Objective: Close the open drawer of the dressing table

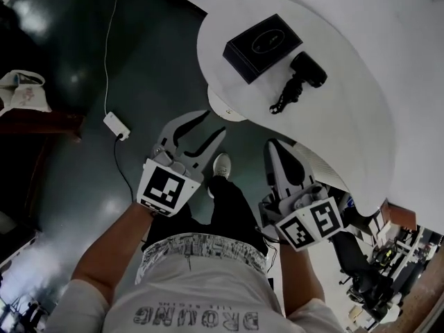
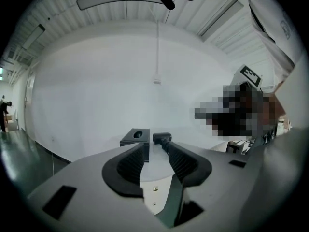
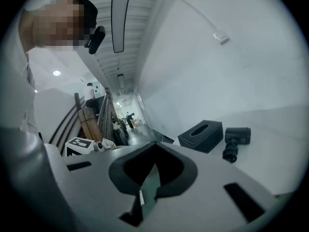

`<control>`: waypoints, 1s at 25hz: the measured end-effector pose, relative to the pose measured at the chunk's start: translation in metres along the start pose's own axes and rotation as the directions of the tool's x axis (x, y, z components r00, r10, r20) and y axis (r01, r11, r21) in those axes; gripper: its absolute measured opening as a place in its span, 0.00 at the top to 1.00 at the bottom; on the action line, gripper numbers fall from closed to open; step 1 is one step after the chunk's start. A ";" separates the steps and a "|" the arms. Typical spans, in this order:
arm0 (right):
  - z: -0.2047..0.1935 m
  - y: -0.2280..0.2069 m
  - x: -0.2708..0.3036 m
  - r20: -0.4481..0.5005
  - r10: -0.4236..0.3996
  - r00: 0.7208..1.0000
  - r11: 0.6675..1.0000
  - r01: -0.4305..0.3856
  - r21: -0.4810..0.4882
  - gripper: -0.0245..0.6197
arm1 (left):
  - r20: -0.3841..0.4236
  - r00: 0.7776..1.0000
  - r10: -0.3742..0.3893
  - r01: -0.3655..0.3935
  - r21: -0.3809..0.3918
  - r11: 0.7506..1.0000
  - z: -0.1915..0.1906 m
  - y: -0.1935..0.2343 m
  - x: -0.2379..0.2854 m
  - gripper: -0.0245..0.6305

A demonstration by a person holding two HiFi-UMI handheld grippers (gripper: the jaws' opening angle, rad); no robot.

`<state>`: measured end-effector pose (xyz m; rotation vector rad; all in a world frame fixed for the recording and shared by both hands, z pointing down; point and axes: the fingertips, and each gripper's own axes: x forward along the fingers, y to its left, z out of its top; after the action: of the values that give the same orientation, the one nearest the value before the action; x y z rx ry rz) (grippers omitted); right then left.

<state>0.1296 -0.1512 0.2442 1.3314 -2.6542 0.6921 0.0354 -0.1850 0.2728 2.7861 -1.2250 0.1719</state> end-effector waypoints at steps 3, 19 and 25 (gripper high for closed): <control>0.013 0.005 -0.005 0.012 0.009 1.000 1.000 -0.009 -0.009 0.95 | 0.013 1.000 0.021 -0.021 0.021 1.000 0.025 -0.001 -0.009 0.71; 0.066 0.032 -0.029 0.069 0.095 0.993 0.994 -0.091 -0.061 0.95 | 0.080 0.995 0.051 -0.059 0.102 0.993 0.127 -0.033 -0.043 0.84; 0.076 0.034 -0.035 0.075 0.109 0.991 0.992 -0.104 -0.075 0.95 | 0.113 0.992 0.064 -0.074 0.081 0.994 0.148 -0.035 -0.050 0.89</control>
<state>0.1330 -0.1410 0.1544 1.2318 -2.8018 0.5611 0.0379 -0.1444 0.1181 2.8617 -1.3717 0.0779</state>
